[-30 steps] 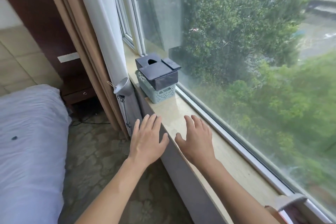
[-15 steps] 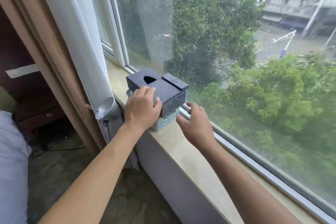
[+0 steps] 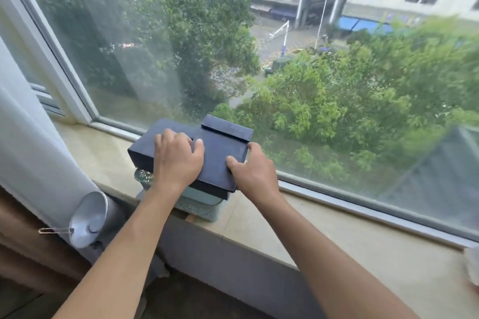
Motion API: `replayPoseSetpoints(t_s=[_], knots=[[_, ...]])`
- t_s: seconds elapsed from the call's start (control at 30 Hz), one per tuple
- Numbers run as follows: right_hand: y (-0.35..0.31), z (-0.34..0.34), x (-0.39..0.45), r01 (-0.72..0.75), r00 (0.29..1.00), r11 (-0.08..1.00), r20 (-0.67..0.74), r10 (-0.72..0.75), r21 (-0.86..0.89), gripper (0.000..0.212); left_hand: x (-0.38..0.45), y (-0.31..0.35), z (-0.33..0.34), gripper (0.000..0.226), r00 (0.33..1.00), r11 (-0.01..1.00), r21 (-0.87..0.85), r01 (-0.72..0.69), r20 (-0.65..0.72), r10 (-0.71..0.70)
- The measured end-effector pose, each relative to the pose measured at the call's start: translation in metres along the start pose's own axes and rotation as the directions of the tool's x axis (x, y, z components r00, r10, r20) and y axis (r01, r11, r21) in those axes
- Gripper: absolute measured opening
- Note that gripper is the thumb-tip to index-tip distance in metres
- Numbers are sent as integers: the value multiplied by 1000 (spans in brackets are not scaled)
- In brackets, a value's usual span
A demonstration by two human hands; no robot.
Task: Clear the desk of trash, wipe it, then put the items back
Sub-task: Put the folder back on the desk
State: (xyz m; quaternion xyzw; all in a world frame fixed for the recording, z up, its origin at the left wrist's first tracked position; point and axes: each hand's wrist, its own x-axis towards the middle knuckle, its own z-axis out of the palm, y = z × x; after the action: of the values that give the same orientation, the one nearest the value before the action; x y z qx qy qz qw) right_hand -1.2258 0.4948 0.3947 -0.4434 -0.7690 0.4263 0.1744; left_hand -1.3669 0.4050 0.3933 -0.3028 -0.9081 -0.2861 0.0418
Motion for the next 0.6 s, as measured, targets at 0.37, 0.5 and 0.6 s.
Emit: replayPoseSetpoints(t_s=[0.37, 0.5, 0.6], knots=[[104, -145, -112, 6, 892, 887, -403, 205, 462, 15, -114, 166, 38, 15, 884, 814, -454, -363, 108, 455], [166, -207, -184, -24, 751, 866, -563, 345, 500, 16, -200, 239, 69, 12, 760, 691, -619, -374, 222, 611], [217, -255, -259, -45, 584, 845, -672, 456, 534, 17, -282, 295, 87, 11, 602, 601, -713, -361, 314, 734]])
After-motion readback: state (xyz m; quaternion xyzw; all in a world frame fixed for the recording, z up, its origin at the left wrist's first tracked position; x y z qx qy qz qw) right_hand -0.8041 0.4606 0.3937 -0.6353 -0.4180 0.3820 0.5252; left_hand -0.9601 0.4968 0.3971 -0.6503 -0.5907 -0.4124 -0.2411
